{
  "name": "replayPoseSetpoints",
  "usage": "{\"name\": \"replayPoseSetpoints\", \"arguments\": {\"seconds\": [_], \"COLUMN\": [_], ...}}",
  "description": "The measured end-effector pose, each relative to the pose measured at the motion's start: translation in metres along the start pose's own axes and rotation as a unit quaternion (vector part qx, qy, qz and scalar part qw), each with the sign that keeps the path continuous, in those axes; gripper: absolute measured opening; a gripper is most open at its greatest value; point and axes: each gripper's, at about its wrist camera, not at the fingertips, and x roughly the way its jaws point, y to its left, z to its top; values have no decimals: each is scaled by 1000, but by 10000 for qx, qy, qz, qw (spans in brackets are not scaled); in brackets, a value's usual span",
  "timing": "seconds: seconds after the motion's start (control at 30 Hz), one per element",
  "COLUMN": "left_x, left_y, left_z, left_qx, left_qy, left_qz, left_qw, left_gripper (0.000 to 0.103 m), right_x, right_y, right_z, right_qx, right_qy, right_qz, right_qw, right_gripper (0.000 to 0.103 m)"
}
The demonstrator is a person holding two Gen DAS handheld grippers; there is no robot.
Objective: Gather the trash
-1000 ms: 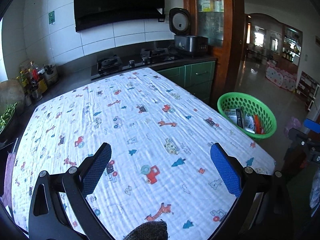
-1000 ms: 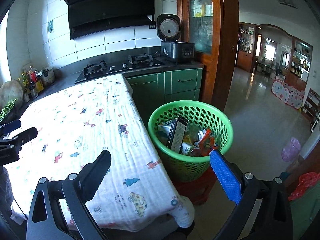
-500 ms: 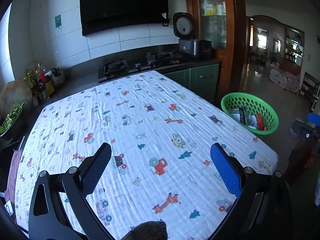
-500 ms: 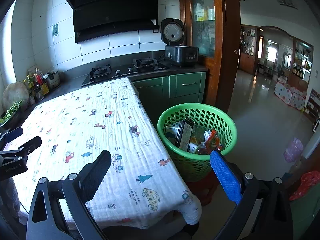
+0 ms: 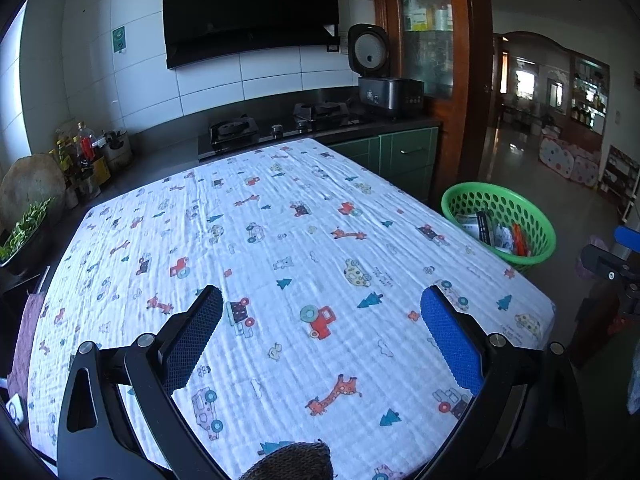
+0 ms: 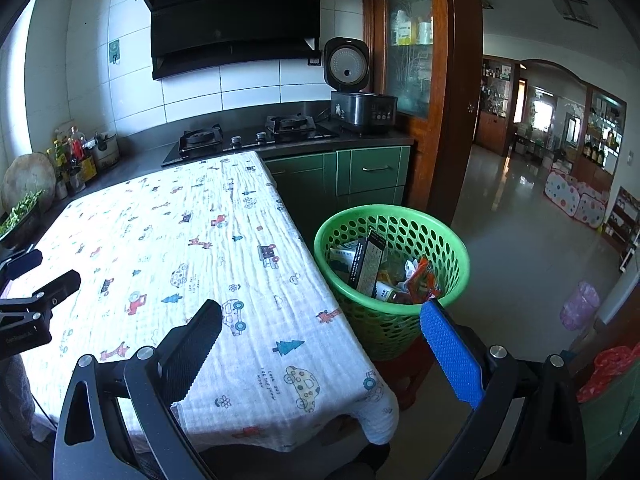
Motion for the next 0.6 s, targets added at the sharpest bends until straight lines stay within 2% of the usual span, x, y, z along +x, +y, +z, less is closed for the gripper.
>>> {"name": "replayPoseSetpoints", "arguments": {"seconds": [0.6], "left_x": [0], "left_y": [-4], "left_z": [1], "left_qx": [20], "left_qy": [17], "left_qz": [-8], "left_qw": [10000], "left_gripper": [98], "right_x": [-1], "right_y": [3], "right_z": [-2], "right_qx": [-76], "right_qy": [21], "right_qz": [-2], "right_qw": [10000], "right_gripper": [96]}}
